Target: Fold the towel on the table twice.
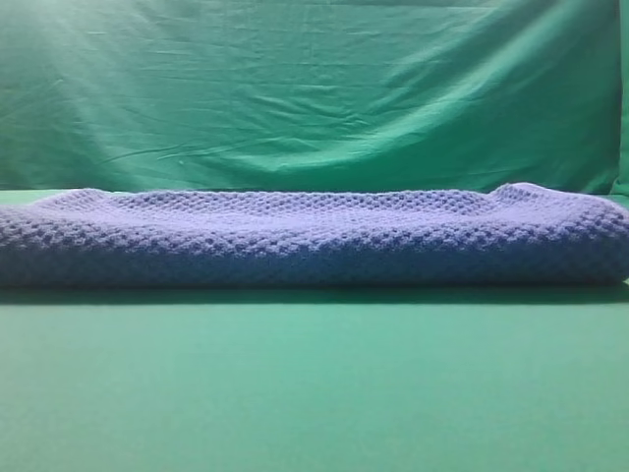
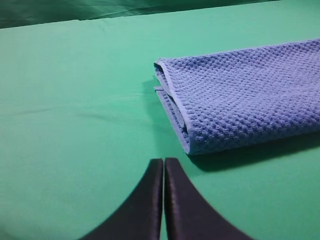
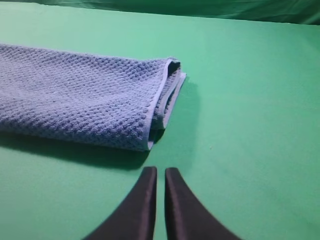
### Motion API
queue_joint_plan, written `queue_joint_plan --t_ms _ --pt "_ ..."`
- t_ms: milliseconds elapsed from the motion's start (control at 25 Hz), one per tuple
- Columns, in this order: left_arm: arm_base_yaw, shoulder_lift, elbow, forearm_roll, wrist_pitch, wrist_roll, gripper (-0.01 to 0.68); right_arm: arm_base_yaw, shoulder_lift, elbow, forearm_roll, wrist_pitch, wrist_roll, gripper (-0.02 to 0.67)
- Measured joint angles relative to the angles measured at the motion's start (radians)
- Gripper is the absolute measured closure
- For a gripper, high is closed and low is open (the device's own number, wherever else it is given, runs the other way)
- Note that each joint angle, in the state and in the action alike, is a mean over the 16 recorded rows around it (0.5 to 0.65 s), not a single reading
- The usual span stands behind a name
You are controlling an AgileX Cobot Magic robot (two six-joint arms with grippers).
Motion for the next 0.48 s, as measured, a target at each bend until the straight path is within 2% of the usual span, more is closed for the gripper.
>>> queue_joint_plan --t_ms 480 --pt "0.111 0.0 0.0 0.0 -0.001 -0.002 0.673 -0.217 -0.041 0.0 0.001 0.006 0.0 0.649"
